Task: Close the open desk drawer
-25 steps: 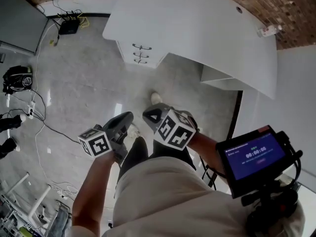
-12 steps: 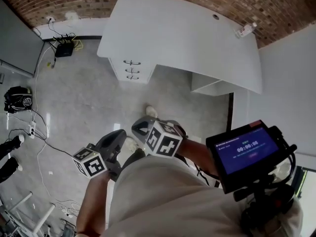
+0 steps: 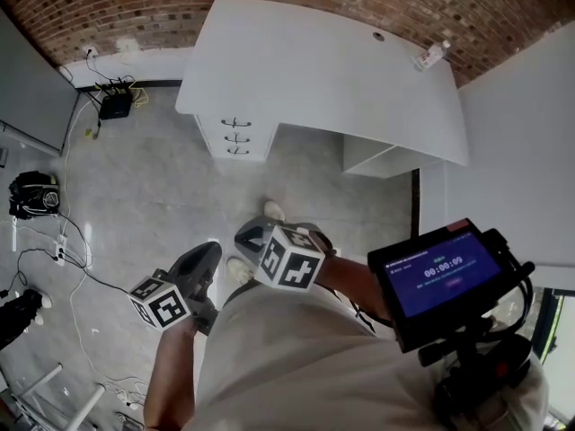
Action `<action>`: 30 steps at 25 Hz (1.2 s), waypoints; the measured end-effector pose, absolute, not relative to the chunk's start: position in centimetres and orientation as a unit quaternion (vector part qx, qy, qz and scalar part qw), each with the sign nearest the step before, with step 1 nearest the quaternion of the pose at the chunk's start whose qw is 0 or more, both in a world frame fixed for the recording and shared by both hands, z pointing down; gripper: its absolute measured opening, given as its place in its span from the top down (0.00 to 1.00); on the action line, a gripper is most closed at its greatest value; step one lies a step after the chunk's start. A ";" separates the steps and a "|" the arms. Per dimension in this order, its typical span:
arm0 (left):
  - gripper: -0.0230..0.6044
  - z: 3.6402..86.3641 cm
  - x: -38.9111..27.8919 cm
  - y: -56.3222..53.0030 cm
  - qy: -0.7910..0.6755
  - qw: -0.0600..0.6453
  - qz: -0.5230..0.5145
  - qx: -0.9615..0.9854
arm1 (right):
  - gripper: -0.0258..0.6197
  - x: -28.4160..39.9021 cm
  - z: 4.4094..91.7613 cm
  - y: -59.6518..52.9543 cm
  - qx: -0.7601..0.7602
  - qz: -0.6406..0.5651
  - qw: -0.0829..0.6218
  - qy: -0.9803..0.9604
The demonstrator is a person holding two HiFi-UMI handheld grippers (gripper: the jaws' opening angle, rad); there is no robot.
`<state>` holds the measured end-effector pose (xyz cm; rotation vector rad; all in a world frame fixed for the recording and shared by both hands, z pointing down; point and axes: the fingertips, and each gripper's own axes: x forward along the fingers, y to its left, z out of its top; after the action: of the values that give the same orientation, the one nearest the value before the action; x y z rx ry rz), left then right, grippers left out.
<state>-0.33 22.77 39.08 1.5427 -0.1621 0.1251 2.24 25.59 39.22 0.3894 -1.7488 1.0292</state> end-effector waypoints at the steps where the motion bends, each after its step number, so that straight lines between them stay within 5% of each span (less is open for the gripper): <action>1: 0.96 39.1 -0.3 22.6 -0.072 0.713 0.055 0.695 | 0.96 2.2 39.2 25.5 0.162 0.428 0.513 -0.727; 30: 0.96 39.4 0.7 23.1 -0.052 0.715 0.066 0.694 | 0.96 1.6 39.4 25.7 0.154 0.424 0.514 -0.730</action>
<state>0.66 23.10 39.38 1.5366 -0.1143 0.1452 1.63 25.74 39.43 0.3701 -1.7536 1.0191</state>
